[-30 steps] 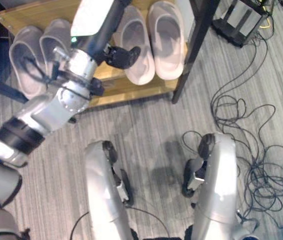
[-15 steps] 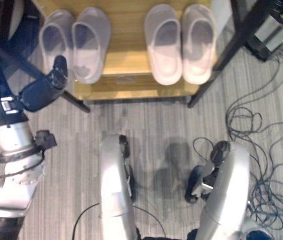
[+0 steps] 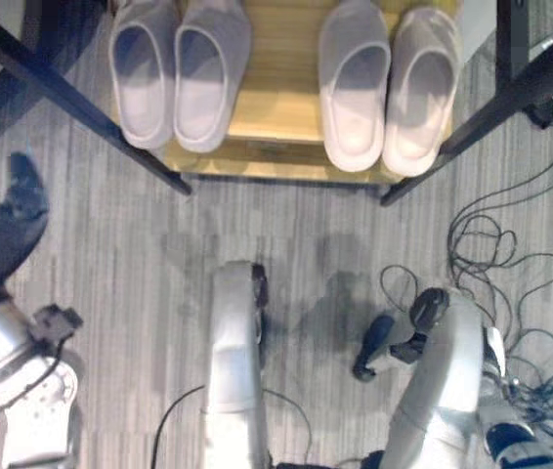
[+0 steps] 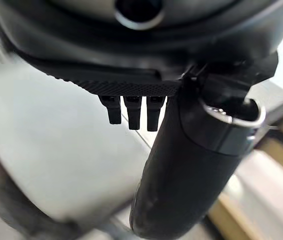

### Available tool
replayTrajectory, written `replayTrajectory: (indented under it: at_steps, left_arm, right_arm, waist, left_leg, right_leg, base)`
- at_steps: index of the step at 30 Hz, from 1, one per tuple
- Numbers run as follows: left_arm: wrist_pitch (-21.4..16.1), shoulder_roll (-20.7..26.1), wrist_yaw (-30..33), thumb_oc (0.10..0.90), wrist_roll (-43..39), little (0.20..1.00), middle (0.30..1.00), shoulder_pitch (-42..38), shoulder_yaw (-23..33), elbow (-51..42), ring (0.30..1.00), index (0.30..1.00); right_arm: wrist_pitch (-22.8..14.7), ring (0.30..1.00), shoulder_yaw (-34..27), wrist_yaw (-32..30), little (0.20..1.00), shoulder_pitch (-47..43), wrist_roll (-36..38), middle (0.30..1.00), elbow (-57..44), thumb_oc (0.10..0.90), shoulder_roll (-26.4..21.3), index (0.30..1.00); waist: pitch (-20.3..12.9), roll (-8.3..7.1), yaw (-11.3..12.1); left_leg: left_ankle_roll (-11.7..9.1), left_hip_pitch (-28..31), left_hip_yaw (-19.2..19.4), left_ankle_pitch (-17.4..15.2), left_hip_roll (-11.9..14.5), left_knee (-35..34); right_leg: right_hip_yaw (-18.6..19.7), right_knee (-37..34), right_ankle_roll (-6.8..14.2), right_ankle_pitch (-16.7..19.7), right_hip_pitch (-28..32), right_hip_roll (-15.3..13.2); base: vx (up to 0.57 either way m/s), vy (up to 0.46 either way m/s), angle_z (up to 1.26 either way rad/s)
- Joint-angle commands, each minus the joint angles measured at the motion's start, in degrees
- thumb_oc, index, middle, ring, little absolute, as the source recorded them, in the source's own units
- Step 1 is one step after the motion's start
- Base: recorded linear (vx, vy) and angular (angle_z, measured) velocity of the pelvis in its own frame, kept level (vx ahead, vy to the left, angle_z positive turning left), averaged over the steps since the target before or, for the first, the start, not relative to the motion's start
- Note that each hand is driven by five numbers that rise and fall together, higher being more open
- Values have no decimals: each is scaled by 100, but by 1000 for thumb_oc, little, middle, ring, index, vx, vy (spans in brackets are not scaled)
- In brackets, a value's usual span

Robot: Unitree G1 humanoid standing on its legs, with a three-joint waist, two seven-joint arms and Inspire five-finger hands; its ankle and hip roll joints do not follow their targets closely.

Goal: Arrange the slippers neatly on the shoe rack.

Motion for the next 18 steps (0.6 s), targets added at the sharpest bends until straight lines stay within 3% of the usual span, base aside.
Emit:
replayTrajectory:
  at_steps: [1,3,4,5,6,8,10,11,12,13,15,16,17,18]
  left_arm:
    - [84,349,344,800,438,900,900,368,-410,657,900,900]
    - [350,432,299,800,526,900,900,128,-946,1850,900,900]
    - [332,443,308,800,525,900,900,97,-966,1884,900,900]
    - [644,299,33,800,370,900,900,-135,-1421,3316,900,900]
    - [685,193,-175,800,224,900,900,-182,-1522,3832,900,900]
    - [769,75,-404,800,79,900,900,-153,-1582,4281,900,900]
    - [1016,-124,-763,800,136,900,900,-132,-1809,5117,900,900]
    - [1167,-237,-1042,800,375,900,900,-98,-2071,5649,900,900]
    - [1158,-239,-1039,800,377,900,900,-101,-2077,5662,900,900]
    - [1286,-442,-1267,800,453,900,900,-149,-2297,6196,900,900]
    - [1335,-514,-1364,800,437,900,900,-177,-2314,6473,900,900]
    - [1443,-789,-1530,800,554,900,900,-170,-2466,6918,900,900]
    - [1442,-792,-1529,800,555,900,900,-169,-2467,6919,900,900]
    - [1518,-882,-1577,800,873,900,900,-303,-2693,7230,900,900]
  right_arm:
    - [-262,900,-148,-359,900,299,217,900,673,800,-117,900]
    - [-281,900,-198,-354,900,304,309,900,948,800,-40,900]
    - [-285,900,-211,-354,900,302,310,900,951,800,-40,900]
    - [-269,900,-276,-322,900,437,348,900,1144,800,55,900]
    - [-296,900,-302,-335,900,501,316,900,1048,800,145,900]
    - [-313,900,-308,-326,900,675,236,900,948,800,213,900]
    - [-367,900,-304,-255,900,1048,88,900,827,800,380,900]
    - [-355,900,-278,-190,900,1222,25,900,885,800,526,900]
    - [-355,900,-279,-190,900,1229,24,900,882,800,525,900]
    - [-288,900,-203,-133,900,1235,-21,900,985,800,607,900]
    - [-244,900,-222,-92,900,1326,-73,900,1035,800,592,900]
    - [-141,900,-213,-19,900,1520,-201,900,1091,800,615,900]
    - [-140,900,-212,-18,900,1523,-201,900,1089,800,613,900]
    - [-98,900,-177,32,900,1469,-211,900,1137,800,643,900]
  waist:
    - [-938,30,194]
    - [-918,-11,166]
    - [-890,-4,171]
    - [-967,-97,72]
    - [-1011,-157,22]
    - [-1066,-215,-22]
    - [-1201,-309,-170]
    - [-1360,-371,-266]
    - [-1330,-365,-263]
    - [-1489,-375,-352]
    - [-1559,-370,-392]
    - [-1681,-305,-583]
    - [-1663,-312,-582]
    - [-1757,-173,-727]
  left_leg:
    - [608,678,-319,759,182,-1538]
    - [555,1390,-147,965,170,-2319]
    - [556,1430,-145,997,165,-2363]
    - [472,2129,43,1199,143,-3134]
    - [401,2486,135,1360,141,-3590]
    - [324,2846,206,1544,154,-4027]
    - [262,3629,330,1820,178,-4920]
    - [183,4357,530,2026,135,-5747]
    - [183,4427,535,2054,134,-5808]
    - [108,5072,746,2258,41,-6537]
    - [38,5478,886,2414,8,-7015]
    - [88,6186,1249,2735,-244,-7955]
    - [94,6232,1258,2760,-260,-8006]
    - [73,6756,1348,3051,-413,-8752]
  right_leg:
    - [-254,-1605,-269,676,668,-221]
    - [-404,-2323,-172,872,1325,-231]
    - [-421,-2364,-180,893,1372,-232]
    - [-643,-3127,-84,1083,2070,-215]
    - [-799,-3565,-64,1185,2473,-182]
    - [-987,-4030,-12,1312,2915,-120]
    - [-1197,-4862,150,1706,3626,14]
    - [-1455,-5597,390,2150,4299,161]
    - [-1468,-5656,396,2182,4368,173]
    - [-1610,-6478,553,2602,5009,283]
    - [-1698,-6952,641,2809,5386,303]
    - [-1870,-7628,899,3831,5847,73]
    - [-1867,-7654,908,3850,5877,66]
    - [-1688,-8143,1083,4194,6291,43]
  base:
    - [-14,-43,40]
    - [11,-10,28]
    - [71,-8,21]
    - [82,-13,26]
    - [141,-17,17]
    - [92,-4,2]
    - [169,87,10]
    - [164,99,5]
    - [233,162,-2]
    - [116,91,0]
    - [128,171,-2]
    - [83,224,-13]
    - [65,275,-18]
    - [38,119,-18]
